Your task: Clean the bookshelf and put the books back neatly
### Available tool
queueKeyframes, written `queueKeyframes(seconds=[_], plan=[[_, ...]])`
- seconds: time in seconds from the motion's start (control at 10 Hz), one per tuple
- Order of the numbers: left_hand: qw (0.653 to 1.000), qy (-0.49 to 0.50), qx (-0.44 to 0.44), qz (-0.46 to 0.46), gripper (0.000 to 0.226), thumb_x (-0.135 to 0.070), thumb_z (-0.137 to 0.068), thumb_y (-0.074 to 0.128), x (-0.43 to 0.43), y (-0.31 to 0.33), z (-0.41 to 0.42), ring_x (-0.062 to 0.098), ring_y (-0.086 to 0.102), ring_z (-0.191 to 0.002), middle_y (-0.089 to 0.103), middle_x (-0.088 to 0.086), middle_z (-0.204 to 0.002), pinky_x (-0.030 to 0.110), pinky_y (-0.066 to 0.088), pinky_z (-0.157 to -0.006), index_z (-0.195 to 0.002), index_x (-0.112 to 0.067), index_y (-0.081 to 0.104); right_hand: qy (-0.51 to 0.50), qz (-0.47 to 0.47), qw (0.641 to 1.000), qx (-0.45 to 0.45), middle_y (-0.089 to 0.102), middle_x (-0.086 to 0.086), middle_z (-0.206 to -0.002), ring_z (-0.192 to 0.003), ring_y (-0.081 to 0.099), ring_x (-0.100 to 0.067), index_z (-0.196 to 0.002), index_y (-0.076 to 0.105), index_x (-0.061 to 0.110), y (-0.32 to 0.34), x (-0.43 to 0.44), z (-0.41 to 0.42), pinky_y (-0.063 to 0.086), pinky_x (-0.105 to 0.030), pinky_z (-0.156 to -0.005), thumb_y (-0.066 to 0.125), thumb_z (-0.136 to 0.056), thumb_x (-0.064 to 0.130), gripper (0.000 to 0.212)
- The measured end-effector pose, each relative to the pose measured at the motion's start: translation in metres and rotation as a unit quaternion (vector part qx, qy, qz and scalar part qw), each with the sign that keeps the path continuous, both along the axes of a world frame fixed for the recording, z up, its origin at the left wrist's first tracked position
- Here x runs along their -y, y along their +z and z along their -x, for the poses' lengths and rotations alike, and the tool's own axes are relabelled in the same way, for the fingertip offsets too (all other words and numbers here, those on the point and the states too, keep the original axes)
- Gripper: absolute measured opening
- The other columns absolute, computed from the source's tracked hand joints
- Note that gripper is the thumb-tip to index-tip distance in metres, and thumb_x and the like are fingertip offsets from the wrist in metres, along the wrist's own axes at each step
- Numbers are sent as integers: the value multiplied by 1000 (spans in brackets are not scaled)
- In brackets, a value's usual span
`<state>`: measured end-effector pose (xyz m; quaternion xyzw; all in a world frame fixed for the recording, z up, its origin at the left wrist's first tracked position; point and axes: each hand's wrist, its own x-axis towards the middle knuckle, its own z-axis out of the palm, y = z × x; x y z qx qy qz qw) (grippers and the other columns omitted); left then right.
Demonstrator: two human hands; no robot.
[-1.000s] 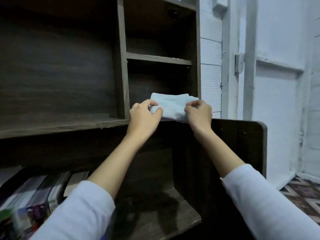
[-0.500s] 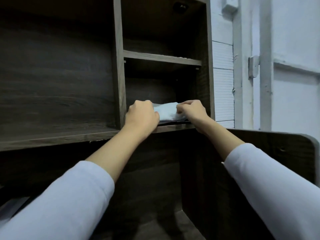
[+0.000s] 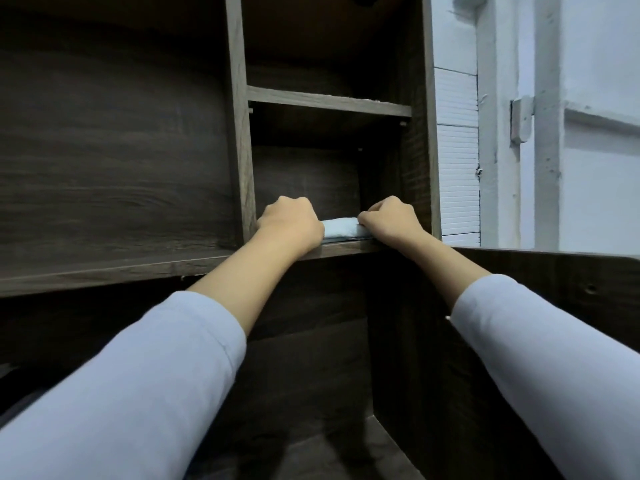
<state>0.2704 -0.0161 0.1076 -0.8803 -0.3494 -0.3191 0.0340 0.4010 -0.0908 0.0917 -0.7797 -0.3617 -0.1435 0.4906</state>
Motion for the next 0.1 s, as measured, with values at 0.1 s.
queueKeyframes(seconds=[0.1], plan=[[1000,-13,25,-5,38,-28,-93,48,5,1,3,35,43,-119,43,18,-131,38,41,-91,-124,-6,52,-27,12,999,13,65,-14,-108,-102,58,-31,-104,69,7,1,0,3,47,-40,-93,51,-84,22,31]])
